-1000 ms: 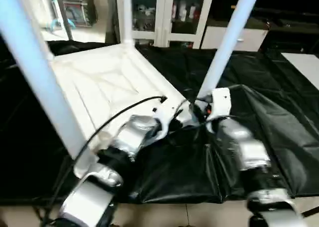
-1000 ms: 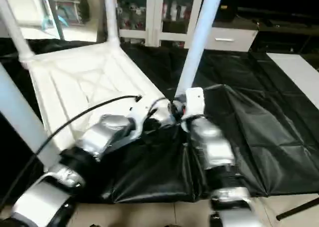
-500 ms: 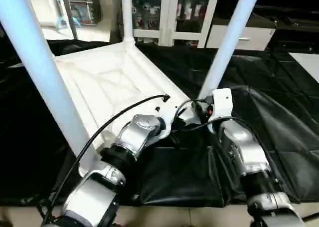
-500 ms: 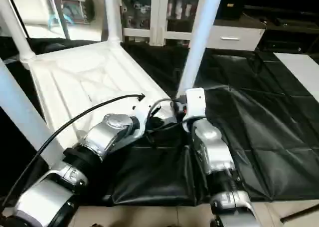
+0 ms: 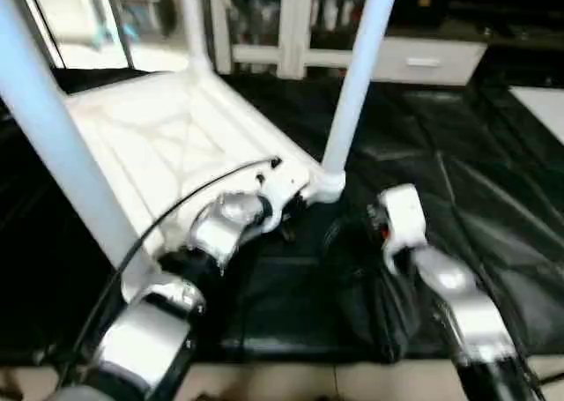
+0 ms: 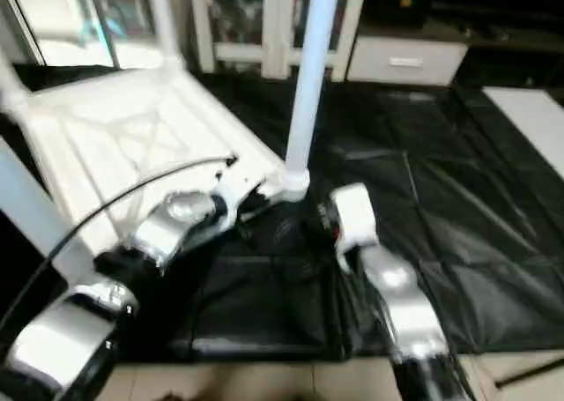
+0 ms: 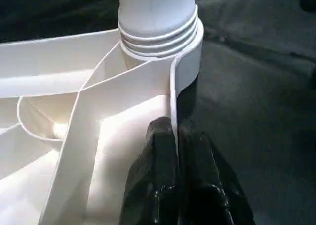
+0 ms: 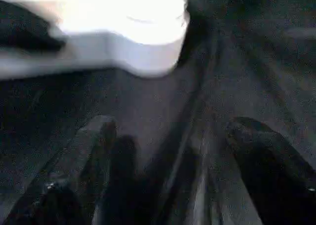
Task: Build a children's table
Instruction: Rotate leg to tighten
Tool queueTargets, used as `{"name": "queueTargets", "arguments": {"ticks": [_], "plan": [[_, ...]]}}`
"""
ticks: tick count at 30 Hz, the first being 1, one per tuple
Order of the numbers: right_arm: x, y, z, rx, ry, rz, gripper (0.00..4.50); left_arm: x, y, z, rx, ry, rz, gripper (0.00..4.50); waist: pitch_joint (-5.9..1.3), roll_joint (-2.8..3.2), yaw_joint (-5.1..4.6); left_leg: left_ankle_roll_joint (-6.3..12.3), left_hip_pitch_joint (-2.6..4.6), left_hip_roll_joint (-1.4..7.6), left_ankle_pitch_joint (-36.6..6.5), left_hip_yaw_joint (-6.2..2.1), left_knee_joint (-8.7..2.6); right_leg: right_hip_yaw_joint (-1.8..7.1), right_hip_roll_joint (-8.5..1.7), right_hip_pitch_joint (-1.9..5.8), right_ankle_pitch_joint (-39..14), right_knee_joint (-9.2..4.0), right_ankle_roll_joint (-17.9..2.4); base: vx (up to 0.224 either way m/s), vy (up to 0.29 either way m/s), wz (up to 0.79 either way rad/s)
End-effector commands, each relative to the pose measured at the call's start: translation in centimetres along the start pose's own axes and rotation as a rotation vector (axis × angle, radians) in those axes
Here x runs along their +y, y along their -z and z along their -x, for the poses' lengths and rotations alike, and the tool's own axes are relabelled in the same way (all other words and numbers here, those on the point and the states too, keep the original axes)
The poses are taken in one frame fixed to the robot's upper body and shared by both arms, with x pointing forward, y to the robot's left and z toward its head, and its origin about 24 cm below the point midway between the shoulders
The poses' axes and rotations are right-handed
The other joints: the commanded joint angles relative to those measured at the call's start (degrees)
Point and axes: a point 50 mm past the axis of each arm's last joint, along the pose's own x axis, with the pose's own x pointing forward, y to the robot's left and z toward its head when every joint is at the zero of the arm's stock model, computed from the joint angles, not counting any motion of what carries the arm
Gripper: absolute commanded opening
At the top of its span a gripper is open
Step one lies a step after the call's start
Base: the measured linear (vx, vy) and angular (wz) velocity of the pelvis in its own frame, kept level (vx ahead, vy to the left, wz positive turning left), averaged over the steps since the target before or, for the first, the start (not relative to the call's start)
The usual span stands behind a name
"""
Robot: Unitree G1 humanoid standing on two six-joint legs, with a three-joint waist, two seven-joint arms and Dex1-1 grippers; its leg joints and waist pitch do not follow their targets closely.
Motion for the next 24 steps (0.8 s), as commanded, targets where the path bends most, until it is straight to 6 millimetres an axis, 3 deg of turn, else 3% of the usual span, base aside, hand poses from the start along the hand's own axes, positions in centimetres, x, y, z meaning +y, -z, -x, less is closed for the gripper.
{"name": "queueTargets", "arguments": {"ticks": [1,3,6,12,20,24], "plan": [[0.7,-0.3,0.5,-0.002,-0.047,0.017,4.24,-1.3,-1.4,-0.7,-0.078,0.092,-0.076,0.0,-3.17,-0.07,-0.03,0.74,1.33,2.52,-21.1,-1.21,-4.35,1.75,-2.56,1.67,-24.9,-5.27,-7.6,0.0,0.0,0.0],[1.1,0.1,1.1,0.022,-0.086,0.022,4.38,-1.6,-1.6,-0.9,-0.097,0.116,-0.094,0.0,-3.1,-0.21,0.01,0.45,1.32,2.53,-22.3,-1.31,-4.39,1.76,-2.63,1.51,-26.4,-5.31,-7.3,0.0,0.0,0.0],[1.6,0.4,1.8,0.037,-0.137,0.027,4.38,-1.9,-1.9,-1.1,-0.114,0.135,-0.107,0.0,-2.99,0.24,0.07,0.31,1.28,2.61,-23.0,-1.4,-4.52,1.81,-2.56,1.46,-27.1,-5.63,-6.6,0.0,0.0,0.0],[1.9,0.3,2.8,0.015,-0.149,0.012,4.38,-2.1,-2.0,-1.5,-0.128,0.121,-0.129,0.0,-3.15,-0.07,0.39,0.73,0.84,2.64,-21.4,-1.61,-4.55,1.78,-2.96,1.76,-27.5,-5.49,-5.7,0.0,0.0,0.0],[1.0,-0.6,2.9,-0.027,-0.114,0.048,4.38,-2.4,-1.6,-1.2,-0.139,0.171,-0.128,0.0,-3.23,-0.29,0.77,1.12,0.61,2.72,-19.3,-1.53,-4.49,1.85,-3.14,1.88,-25.9,-5.19,-6.1,0.0,0.0,0.0],[-0.3,-1.6,3.2,-0.057,-0.114,0.048,4.38,-2.9,-0.6,-0.7,-0.129,0.265,-0.125,0.0,-3.33,-0.73,1.26,1.92,0.95,2.8,-17.3,-1.18,-4.25,1.98,-3.08,1.78,-23.0,-4.81,-7.3,0.0,0.0,0.0]]}}
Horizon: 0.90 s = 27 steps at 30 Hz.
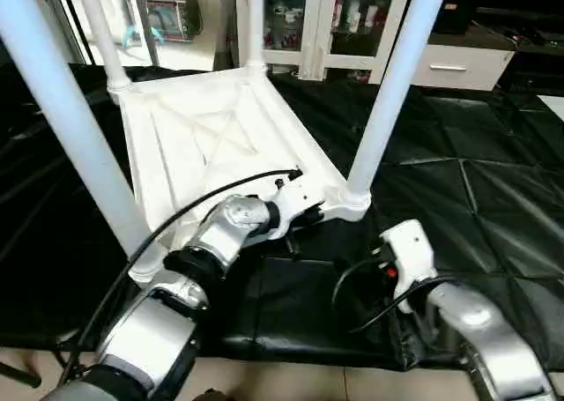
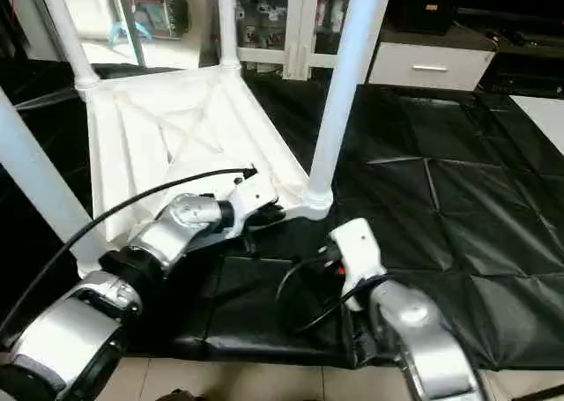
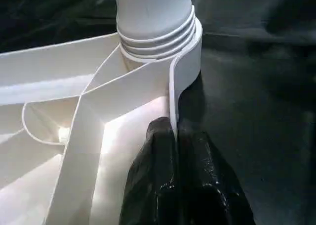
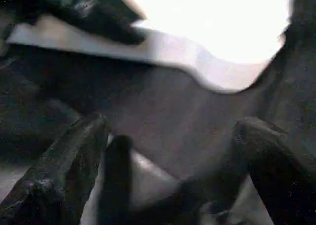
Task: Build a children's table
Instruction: Rotate leg to tighten
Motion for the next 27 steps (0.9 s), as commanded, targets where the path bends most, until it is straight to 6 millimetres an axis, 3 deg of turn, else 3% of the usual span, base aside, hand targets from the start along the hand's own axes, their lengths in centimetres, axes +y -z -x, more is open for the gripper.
{"name": "queueTargets", "arguments": {"ticks": [1,4,10,17,24,27], "plan": [[-1.2,-1.1,0.5,-0.042,-0.002,0.017,4.38,-1.3,-0.3,-0.4,-0.072,0.075,-0.014,0.0,-3.2,-1.32,-0.39,2.14,1.28,2.99,-16.9,-1.25,-4.26,1.8,-3.01,1.6,-22.0,-4.44,-8.0,0.0,0.0,0.0],[-2.2,-1.7,0.8,-0.053,-0.025,0.022,4.38,-1.5,0.1,0.0,-0.072,0.115,-0.007,0.0,-3.28,-1.34,-0.48,2.53,1.01,3.0,-16.0,-1.26,-4.23,1.75,-3.09,2.03,-20.2,-4.02,-8.8,0.0,0.0,0.0],[-2.5,-3.4,1.1,-0.088,-0.244,0.107,4.38,-2.0,0.6,1.0,-0.075,0.213,-0.012,0.0,-3.3,-1.21,-0.3,2.95,1.08,3.16,-15.9,-1.17,-4.02,1.8,-3.25,2.08,-20.3,-3.89,-9.5,0.0,0.0,0.0],[-3.6,-4.0,0.6,-0.097,-0.349,0.135,4.38,-2.9,0.7,1.8,-0.083,0.328,-0.021,0.0,-3.35,-1.27,-0.35,3.0,1.18,3.21,-15.0,-0.98,-3.89,1.72,-3.12,2.02,-18.6,-3.52,-11.4,0.0,0.0,0.0],[-4.5,-4.2,-0.4,-0.031,-0.486,0.194,4.38,-3.7,1.0,2.5,-0.068,0.389,-0.018,0.0,-3.47,-1.98,-0.4,4.04,1.02,3.3,-13.3,-0.95,-3.66,1.56,-3.3,2.25,-17.6,-3.0,-12.2,0.0,0.0,0.0],[-4.4,-3.9,-0.6,0.017,-0.542,0.236,4.38,-3.8,1.2,2.6,-0.059,0.383,-0.017,0.0,-3.4,-2.29,-0.41,3.89,1.08,3.29,-13.8,-0.95,-3.62,1.57,-3.38,2.21,-19.6,-3.22,-11.6,0.0,0.0,0.0]]}}
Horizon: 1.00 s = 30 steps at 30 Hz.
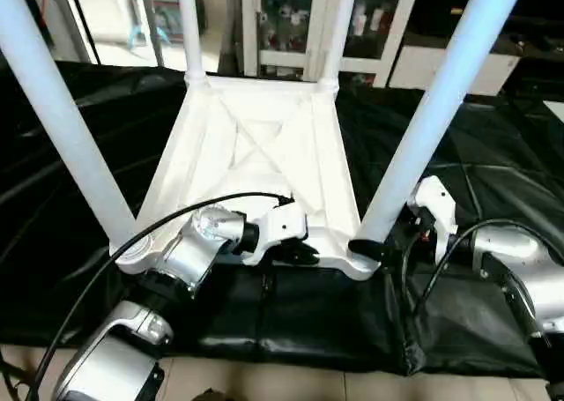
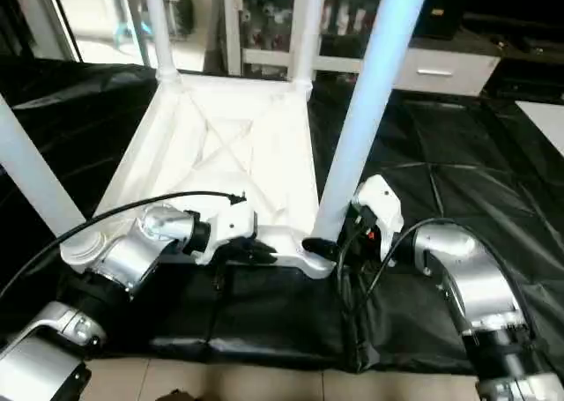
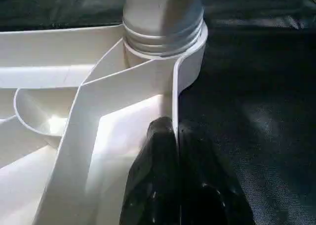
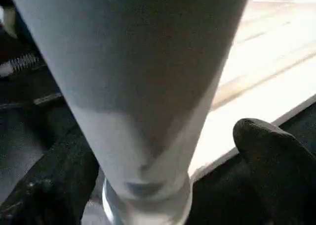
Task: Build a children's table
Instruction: Rotate leg to tighten
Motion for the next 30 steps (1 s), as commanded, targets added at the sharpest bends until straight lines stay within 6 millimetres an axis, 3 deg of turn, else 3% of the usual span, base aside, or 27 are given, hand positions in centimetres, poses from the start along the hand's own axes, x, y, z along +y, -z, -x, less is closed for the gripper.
{"name": "queueTargets", "arguments": {"ticks": [1,5,7,10,24,25,30], "plan": [[0.1,0.0,-0.2,0.038,-0.044,0.036,4.38,-1.1,0.2,-1.0,-0.038,0.051,0.03,0.0,-3.31,-1.74,-0.26,3.86,0.94,3.24,-13.7,-1.11,-4.05,1.62,-3.13,1.89,-19.5,-3.62,-11.5,0.0,0.0,0.0],[0.0,0.6,0.1,0.078,-0.095,0.057,4.38,-1.2,0.2,-0.9,-0.032,0.049,0.039,0.0,-3.46,-2.12,-0.22,4.39,0.86,3.27,-12.3,-1.11,-3.91,1.58,-3.1,2.02,-17.4,-3.26,-12.0,0.0,0.0,0.0],[0.0,0.7,0.1,0.085,-0.102,0.061,4.38,-1.3,0.2,-0.8,-0.032,0.048,0.04,0.0,-3.5,-2.01,-0.17,4.78,0.92,3.3,-11.7,-1.03,-3.8,1.61,-3.09,1.98,-16.3,-3.19,-12.5,0.0,0.0,0.0],[-0.7,0.7,0.2,0.074,-0.096,0.053,3.98,-1.4,0.3,-0.7,-0.021,0.05,0.04,0.0,-3.51,-1.95,-0.18,5.37,0.95,3.22,-11.1,-0.96,-3.7,1.56,-2.94,2.03,-14.9,-3.08,-13.4,0.0,0.0,0.0],[-0.6,0.8,0.0,0.048,-0.141,0.037,2.93,-1.6,0.5,-0.6,0.003,0.062,0.04,0.0,-3.68,-1.78,-0.11,5.66,1.0,3.21,-10.7,-0.94,-3.55,1.52,-2.8,2.3,-12.8,-2.75,-14.7,0.0,0.0,0.0],[-0.6,0.9,0.0,0.049,-0.146,0.033,2.64,-1.6,0.5,-0.6,0.005,0.065,0.041,0.0,-3.69,-1.77,-0.11,5.6,1.05,3.24,-10.5,-0.95,-3.55,1.51,-2.78,2.28,-12.6,-2.74,-14.7,0.0,0.0,0.0],[-0.4,1.2,-0.3,0.037,-0.169,-0.011,2.37,-1.7,0.6,-0.5,0.011,0.075,0.047,0.0,-3.73,-1.7,-0.08,5.71,1.09,3.25,-10.4,-0.94,-3.51,1.51,-2.76,2.32,-11.8,-2.62,-15.2,0.0,0.0,0.0]]}}
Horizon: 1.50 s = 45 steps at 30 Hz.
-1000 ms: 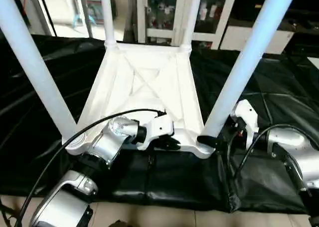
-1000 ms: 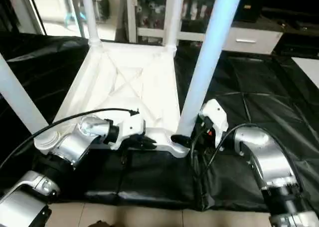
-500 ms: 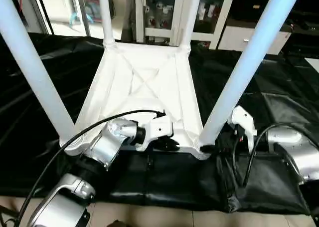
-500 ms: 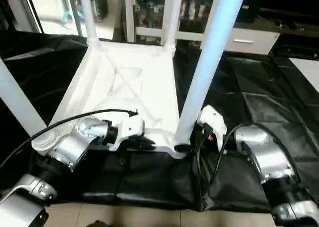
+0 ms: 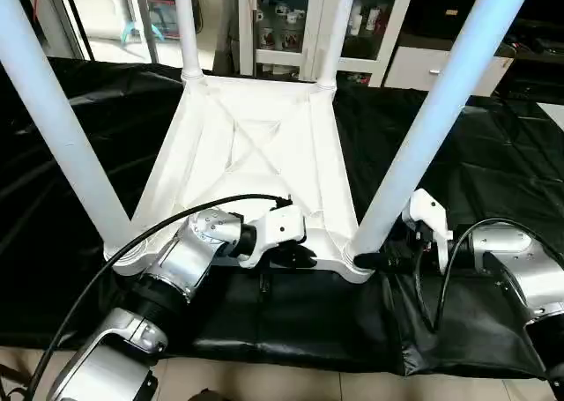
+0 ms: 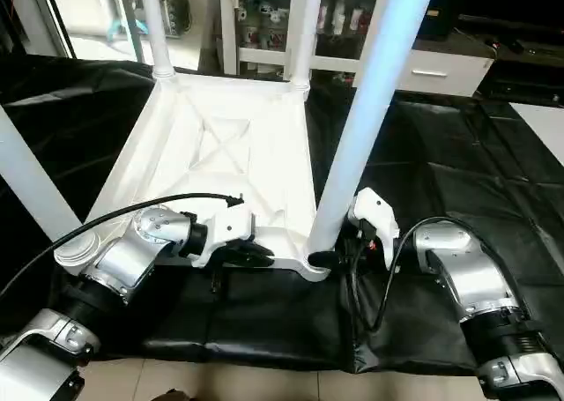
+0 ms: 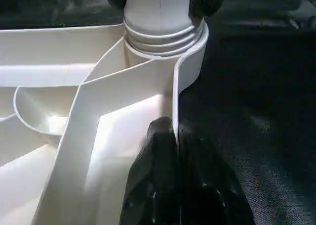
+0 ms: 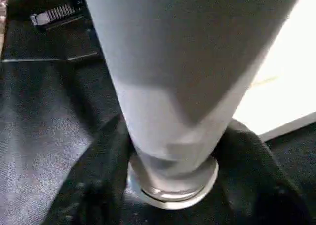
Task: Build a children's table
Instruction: Rotate leg to tighten
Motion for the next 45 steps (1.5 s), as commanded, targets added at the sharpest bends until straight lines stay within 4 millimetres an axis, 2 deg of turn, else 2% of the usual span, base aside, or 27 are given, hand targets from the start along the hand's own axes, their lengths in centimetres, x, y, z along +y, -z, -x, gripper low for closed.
{"name": "queueTargets", "arguments": {"ticks": [1,2,5,7,8,10,11,12,14,15,16,17,18,19,21,22,24,27,33,34,36,38,40,41,42,43,45], "plan": [[-0.2,0.1,0.0,-0.018,-0.001,-0.036,2.26,-1.2,0.7,-0.9,-0.003,0.074,0.04,0.0,-3.78,-0.99,-0.09,5.62,1.04,3.19,-10.3,-0.98,-3.59,1.51,-2.8,2.32,-11.7,-2.7,-15.2,0.0,0.0,0.0],[-0.2,0.2,-0.1,-0.023,0.003,-0.041,2.26,-1.2,0.7,-0.9,-0.001,0.074,0.041,0.0,-3.78,-0.98,-0.08,5.56,1.08,3.18,-10.5,-0.97,-3.59,1.5,-2.79,2.3,-11.8,-2.73,-15.3,0.0,0.0,0.0],[-1.5,0.5,-0.4,-0.053,0.188,-0.064,2.12,-0.9,0.8,-0.9,0.0,0.042,0.061,0.0,-3.65,-0.81,-0.44,4.23,0.93,3.14,-12.1,-1.09,-3.84,1.46,-2.78,2.2,-13.9,-2.97,-14.8,0.0,0.0,0.0],[-2.3,0.7,-0.7,-0.058,0.317,-0.104,2.08,-0.4,0.7,-1.0,0.003,-0.003,0.089,0.0,-3.43,-0.96,-1.47,1.79,0.75,2.99,-16.2,-1.37,-4.24,1.24,-2.72,2.22,-19.5,-3.51,-13.0,0.0,0.0,0.0],[-2.3,0.7,-0.7,-0.058,0.317,-0.104,2.08,-0.4,0.7,-1.0,0.003,-0.003,0.089,0.0,-3.4,-1.05,-1.77,1.22,0.74,2.95,-17.2,-1.49,-4.31,1.17,-2.75,2.25,-21.3,-3.68,-12.3,0.0,0.0,0.0],[-2.3,1.6,-2.0,-0.049,0.464,-0.221,2.06,1.2,0.2,-1.6,0.011,-0.16,0.159,0.0,-3.22,-0.93,-2.45,-0.22,0.97,2.8,-20.2,-1.75,-4.38,1.09,-2.71,1.91,-26.4,-4.35,-10.2,0.0,0.0,0.0],[-2.3,1.6,-2.0,-0.049,0.464,-0.221,2.05,1.2,0.2,-1.6,0.011,-0.16,0.159,0.0,-3.15,-0.9,-2.67,-0.49,1.11,2.69,-20.7,-1.67,-4.36,1.14,-2.5,1.69,-27.2,-4.49,-9.9,0.0,0.0,0.0],[-2.1,2.1,-2.8,-0.038,0.525,-0.28,2.04,2.1,-0.1,-1.9,0.017,-0.255,0.205,0.0,-3.19,-0.91,-2.9,-0.96,1.19,2.58,-21.4,-1.84,-4.29,0.99,-2.54,1.64,-28.9,-4.7,-9.2,0.0,0.0,0.0],[-1.8,2.7,-3.8,-0.014,0.614,-0.338,2.04,3.1,-0.4,-2.4,0.024,-0.375,0.284,0.0,-3.21,-0.67,-3.17,-1.45,1.21,2.52,-22.1,-2.05,-4.32,0.79,-2.65,1.51,-30.8,-5.04,-8.2,0.0,0.0,0.0],[-1.9,2.9,-4.4,0.002,0.695,-0.349,2.04,3.7,-0.5,-2.6,0.03,-0.447,0.316,0.0,-3.24,-0.91,-3.3,-1.52,1.23,2.37,-22.6,-2.12,-4.26,0.62,-2.66,1.46,-32.0,-5.33,-7.5,0.0,0.0,0.0],[-1.9,3.0,-4.9,0.012,0.76,-0.352,2.02,4.0,-0.7,-2.8,0.033,-0.498,0.333,0.0,-3.22,-0.32,-3.43,-1.65,1.32,2.3,-23.2,-2.1,-4.24,0.67,-2.58,1.18,-32.2,-5.57,-7.2,0.0,0.0,0.0],[-1.9,3.0,-4.9,0.012,0.76,-0.352,2.02,4.0,-0.7,-2.8,0.033,-0.498,0.333,0.0,-3.21,-0.5,-3.58,-1.63,1.33,2.21,-23.6,-2.11,-4.19,0.6,-2.47,1.0,-32.4,-5.74,-7.0,0.0,0.0,0.0],[-1.4,2.4,-7.0,-0.003,0.847,-0.36,2.02,4.8,-1.4,-3.3,0.029,-0.595,0.333,0.0,-3.3,-0.19,-3.53,-1.61,1.39,2.06,-23.9,-2.23,-4.2,0.48,-2.46,1.1,-32.4,-5.87,-6.7,0.0,0.0,0.0],[-1.1,1.9,-8.1,-0.009,0.862,-0.355,2.01,5.1,-1.8,-3.5,0.032,-0.636,0.319,0.0,-3.31,-0.15,-3.74,-1.84,1.47,1.97,-24.5,-2.25,-4.21,0.47,-2.32,0.75,-32.2,-5.95,-6.6,0.0,0.0,0.0],[-0.7,1.3,-8.9,-0.008,0.869,-0.322,2.0,5.5,-2.2,-3.6,0.034,-0.666,0.298,0.0,-3.44,-0.18,-3.5,-1.41,1.49,2.0,-24.3,-2.28,-4.34,0.53,-2.35,1.05,-30.7,-5.92,-6.6,0.0,0.0,0.0],[-0.7,1.1,-8.9,-0.018,0.869,-0.322,1.99,5.6,-2.3,-3.4,0.032,-0.67,0.283,0.0,-3.38,0.19,-3.38,-1.0,1.58,2.06,-24.4,-2.18,-4.38,0.68,-2.31,0.94,-29.4,-5.8,-6.9,0.0,0.0,0.0],[-0.8,0.7,-8.9,-0.037,0.878,-0.311,1.99,5.9,-2.5,-3.3,0.026,-0.683,0.269,0.0,-3.46,0.3,-3.4,-0.52,1.25,2.13,-24.1,-2.08,-4.55,0.77,-2.21,1.26,-26.1,-5.54,-7.7,0.0,0.0,0.0],[-0.8,0.3,-8.8,-0.083,0.878,-0.306,1.99,6.0,-2.3,-3.0,0.036,-0.693,0.253,0.0,-3.42,0.31,-3.27,0.17,1.28,2.13,-23.3,-1.84,-4.48,0.92,-2.31,1.28,-25.0,-5.42,-8.6,0.0,0.0,0.0],[-0.5,-0.1,-8.3,-0.114,0.859,-0.274,1.99,6.1,-1.7,-2.8,0.044,-0.697,0.245,0.0,-3.26,0.24,-3.01,0.7,1.38,2.08,-22.8,-1.74,-4.52,0.96,-2.36,1.18,-28.0,-5.82,-7.5,0.0,0.0,0.0],[-0.3,-0.2,-7.8,-0.134,0.858,-0.277,2.34,6.1,-1.6,-2.7,0.047,-0.693,0.24,0.0,-3.23,0.09,-2.98,0.84,1.41,2.11,-22.8,-1.71,-4.48,0.99,-2.39,1.12,-28.5,-5.81,-7.5,0.0,0.0,0.0],[-0.2,-0.2,-7.3,-0.148,0.861,-0.276,2.69,6.1,-1.5,-2.6,0.05,-0.69,0.235,0.0,-3.27,0.11,-2.47,1.43,1.49,2.22,-21.4,-1.59,-4.46,1.18,-2.45,1.04,-28.4,-5.81,-7.1,0.0,0.0,0.0],[0.2,-0.1,-6.5,-0.149,0.863,-0.268,2.75,6.1,-1.4,-2.5,0.046,-0.676,0.214,0.0,-3.29,0.31,-2.35,1.59,1.01,2.17,-20.7,-1.77,-4.66,1.14,-2.42,1.49,-27.6,-5.61,-6.7,0.0,0.0,0.0],[0.7,0.2,-5.9,-0.14,0.863,-0.26,3.1,6.1,-1.5,-2.6,0.04,-0.651,0.186,0.0,-3.56,0.36,-3.55,0.74,-1.12,2.14,-18.4,-2.71,-5.35,0.63,-2.46,3.18,-25.6,-4.75,-5.1,-0.002,0.002,-0.13],[0.8,0.2,-5.7,-0.138,0.866,-0.259,3.1,6.1,-1.6,-2.6,0.034,-0.649,0.179,0.0,-3.82,0.62,-3.43,0.57,-0.99,2.14,-17.5,-2.78,-5.21,0.6,-2.54,3.11,-24.5,-4.76,-5.2,0.0,0.0,0.0],[1.1,0.4,-5.6,-0.129,0.865,-0.257,3.11,6.1,-1.6,-2.7,0.03,-0.65,0.18,0.0,-3.99,0.76,-3.35,0.86,-0.28,2.2,-16.8,-2.65,-4.79,0.91,-2.45,2.34,-20.7,-4.72,-6.5,0.0,0.0,0.0],[1.2,0.5,-5.5,-0.124,0.864,-0.257,3.28,6.1,-1.6,-2.7,0.029,-0.652,0.184,0.0,-4.05,0.43,-3.42,1.85,0.16,2.12,-16.0,-2.27,-4.34,1.09,-2.27,1.95,-16.1,-4.5,-9.0,0.0,0.0,0.0],[1.6,0.7,-5.3,-0.112,0.865,-0.255,3.44,6.1,-1.9,-3.0,0.025,-0.627,0.15,0.0,-4.06,0.52,-3.25,3.45,0.05,1.97,-14.2,-1.95,-4.04,1.18,-2.26,2.07,-12.8,-4.2,-11.0,0.0,0.0,0.0]]}}
